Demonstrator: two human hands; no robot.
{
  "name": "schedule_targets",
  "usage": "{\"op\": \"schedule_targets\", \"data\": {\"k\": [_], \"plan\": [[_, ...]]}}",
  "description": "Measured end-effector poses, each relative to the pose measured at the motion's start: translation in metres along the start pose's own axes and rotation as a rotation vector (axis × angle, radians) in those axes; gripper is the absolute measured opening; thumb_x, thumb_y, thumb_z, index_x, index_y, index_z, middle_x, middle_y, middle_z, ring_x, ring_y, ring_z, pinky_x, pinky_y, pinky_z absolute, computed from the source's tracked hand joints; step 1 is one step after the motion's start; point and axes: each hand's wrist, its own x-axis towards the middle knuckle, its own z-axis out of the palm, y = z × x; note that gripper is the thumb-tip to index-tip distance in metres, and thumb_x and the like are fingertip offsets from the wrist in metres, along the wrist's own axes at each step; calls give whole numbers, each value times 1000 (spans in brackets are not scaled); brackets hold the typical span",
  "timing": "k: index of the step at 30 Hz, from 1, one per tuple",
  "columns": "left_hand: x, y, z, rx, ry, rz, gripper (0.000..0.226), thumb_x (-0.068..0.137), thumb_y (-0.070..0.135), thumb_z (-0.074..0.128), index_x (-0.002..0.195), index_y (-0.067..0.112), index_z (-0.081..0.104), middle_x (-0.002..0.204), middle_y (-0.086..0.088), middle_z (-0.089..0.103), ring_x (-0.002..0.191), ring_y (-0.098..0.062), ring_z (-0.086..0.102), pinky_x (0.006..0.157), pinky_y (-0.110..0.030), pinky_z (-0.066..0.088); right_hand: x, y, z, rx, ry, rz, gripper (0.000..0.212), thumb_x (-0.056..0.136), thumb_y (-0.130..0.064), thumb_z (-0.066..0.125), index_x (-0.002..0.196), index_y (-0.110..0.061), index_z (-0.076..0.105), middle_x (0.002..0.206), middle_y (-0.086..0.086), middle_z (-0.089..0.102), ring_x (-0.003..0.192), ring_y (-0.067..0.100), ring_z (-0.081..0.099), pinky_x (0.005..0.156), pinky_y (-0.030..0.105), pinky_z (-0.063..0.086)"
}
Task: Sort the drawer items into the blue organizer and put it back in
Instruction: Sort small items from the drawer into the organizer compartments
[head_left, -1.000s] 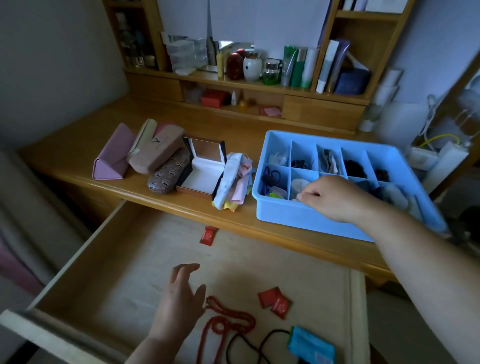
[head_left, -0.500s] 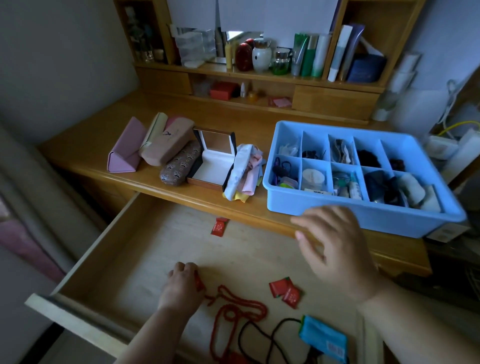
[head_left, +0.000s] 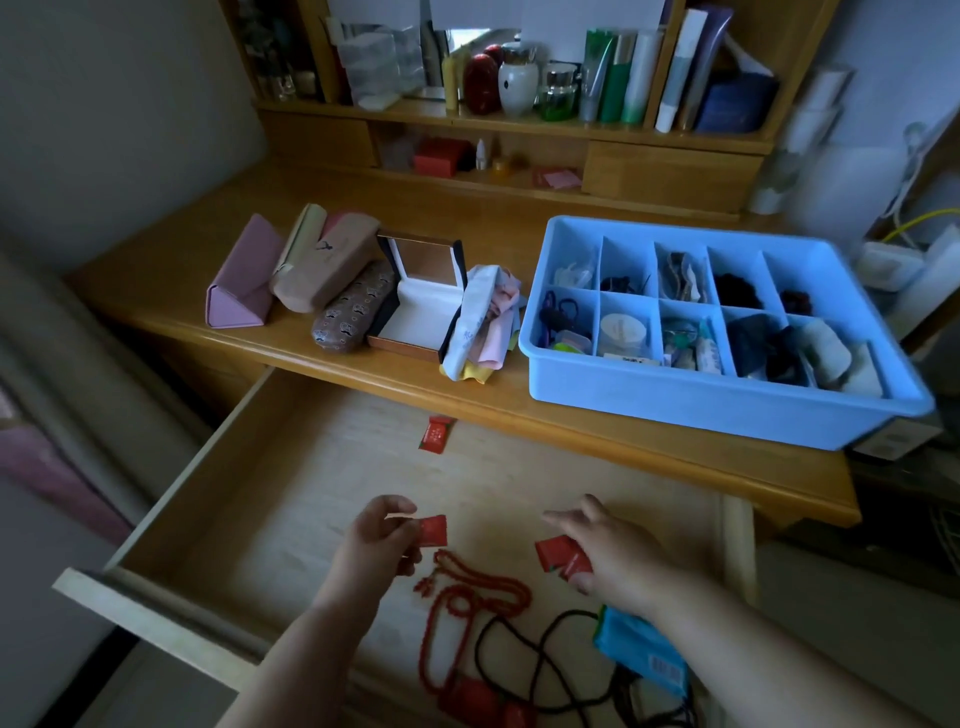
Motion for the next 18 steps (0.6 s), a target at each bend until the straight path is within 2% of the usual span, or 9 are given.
{"op": "schedule_targets", "data": {"k": [2,4,7,8,10,12,14,15,18], "plan": [[-3,4,-4,-90,-17,-104,32,89,-6,38,77,11,62,57,-4,56,53,-15,50,48,-27,47,6,-3,7,-100,-29,-16,55,87,-27,63,135,-35,37,137,-5,32,111,22,52,87,31,46],[-6,7,-4,-11,-29,-144,41,84,-8,30,59,11,57,57,-7,46,51,-17,46,49,-30,49,11,-4,13,-101,-37,3,42,90,-25,59,129,-24,42,133,2,38,109,26,53,85,33,46],[-15,6,7,352,-105,-78,34,90,14,48,57,10,54,58,-3,48,47,-16,51,52,-30,46,12,-2,18,-32,-34,23,25,91,-21,55,115,-14,49,130,6,40,105,29,56,82,34,44],[-19,5,10,514,-176,-2,30,88,25,57,62,11,58,59,0,52,51,-16,55,52,-27,45,9,-1,18,-28,-19,7,20,91,-20,55,109,-13,51,130,6,41,103,29,56,79,33,44],[-28,1,18,859,-428,163,16,81,32,69,76,17,65,72,6,60,68,-11,58,60,-22,45,1,-2,17,-89,41,-44,15,91,-23,54,104,-16,51,123,2,50,100,27,58,76,34,44],[-38,-2,25,1139,-672,232,14,79,32,70,89,23,66,93,5,64,87,-12,59,74,-22,46,-7,-5,15,-91,190,-66,10,88,-27,56,91,-22,48,100,-2,59,90,24,60,65,33,39],[-48,-8,32,1323,-774,240,21,81,38,66,94,22,64,102,0,63,95,-20,59,79,-27,46,-19,-7,13,131,311,-2,22,84,-25,62,78,-23,42,75,-5,54,72,19,57,57,32,33],[-49,-11,35,1396,-788,263,23,81,39,65,95,21,64,104,-3,63,96,-24,59,80,-29,47,-23,-7,10,327,325,53,23,83,-21,65,76,-22,43,71,-6,53,64,15,54,54,30,35],[-47,-14,40,1485,-848,295,23,82,35,64,97,17,62,106,-7,62,97,-26,57,81,-33,47,-40,-11,6,1006,152,195,17,85,-4,64,92,-18,58,82,3,65,52,4,56,51,18,45]]}}
